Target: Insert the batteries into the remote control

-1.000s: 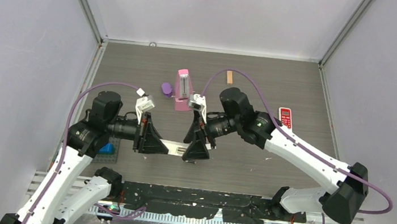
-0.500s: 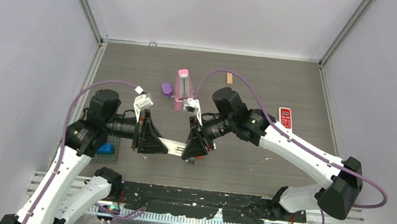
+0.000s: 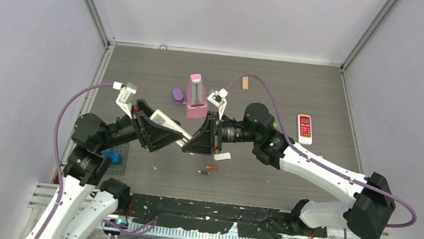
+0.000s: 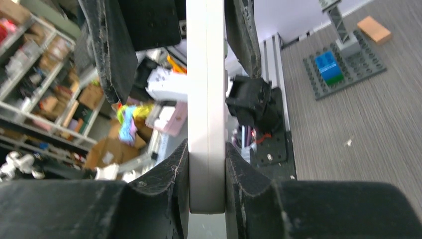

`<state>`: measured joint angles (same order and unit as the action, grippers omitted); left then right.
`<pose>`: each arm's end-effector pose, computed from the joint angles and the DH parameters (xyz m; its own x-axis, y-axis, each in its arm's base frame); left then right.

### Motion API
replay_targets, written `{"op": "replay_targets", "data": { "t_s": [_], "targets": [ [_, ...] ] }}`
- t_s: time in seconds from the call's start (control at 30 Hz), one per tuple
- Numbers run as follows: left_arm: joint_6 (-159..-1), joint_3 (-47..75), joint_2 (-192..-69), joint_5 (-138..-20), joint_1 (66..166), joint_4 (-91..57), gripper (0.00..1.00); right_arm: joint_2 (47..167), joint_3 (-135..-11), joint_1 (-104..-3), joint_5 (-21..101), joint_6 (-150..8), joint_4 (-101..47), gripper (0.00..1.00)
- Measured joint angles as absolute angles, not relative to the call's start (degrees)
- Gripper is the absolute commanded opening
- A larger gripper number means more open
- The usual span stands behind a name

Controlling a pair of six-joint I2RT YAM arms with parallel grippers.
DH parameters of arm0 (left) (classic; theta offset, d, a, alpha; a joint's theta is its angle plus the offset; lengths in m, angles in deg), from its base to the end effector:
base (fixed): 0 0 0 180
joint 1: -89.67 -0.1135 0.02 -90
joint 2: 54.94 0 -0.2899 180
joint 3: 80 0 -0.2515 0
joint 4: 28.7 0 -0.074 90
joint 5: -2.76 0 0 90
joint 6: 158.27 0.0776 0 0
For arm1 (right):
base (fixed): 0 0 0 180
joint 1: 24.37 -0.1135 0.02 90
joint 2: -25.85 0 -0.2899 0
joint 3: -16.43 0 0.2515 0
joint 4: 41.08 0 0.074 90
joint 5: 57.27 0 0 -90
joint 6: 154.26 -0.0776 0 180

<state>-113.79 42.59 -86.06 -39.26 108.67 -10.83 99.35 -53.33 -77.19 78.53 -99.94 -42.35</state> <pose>0.0965 -0.0942 0.3932 -0.5543 -0.3143 -0.7707 0.7383 0.2418 -0.6296 0.1470 0.2859 0.3695 -0.5976 -0.1150 -0.7935 -0.7876 -0.1013 0.6078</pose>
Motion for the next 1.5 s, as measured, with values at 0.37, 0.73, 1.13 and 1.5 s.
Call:
{"op": "replay_targets", "data": {
  "t_s": [0.37,0.73,1.13,1.5],
  "targets": [
    [-126.9,48.5,-82.7,-52.9,108.7,-26.4,0.49,100.1,-49.6,-76.9,69.4,-118.3,-62.7,0.12],
    [-131.1,49.6,-83.7,-55.1,108.7,-29.9,0.51,102.7,-49.6,-77.1,69.1,-122.2,-67.3,0.13],
    [-133.3,51.7,-85.3,-56.7,108.7,-31.9,0.25,103.6,-50.5,-77.8,69.1,-120.9,-65.8,0.15],
    [-131.0,51.6,-84.6,-59.2,108.7,-28.1,0.0,104.0,-51.5,-77.6,68.1,-119.0,-61.3,0.78]
  ]
}}
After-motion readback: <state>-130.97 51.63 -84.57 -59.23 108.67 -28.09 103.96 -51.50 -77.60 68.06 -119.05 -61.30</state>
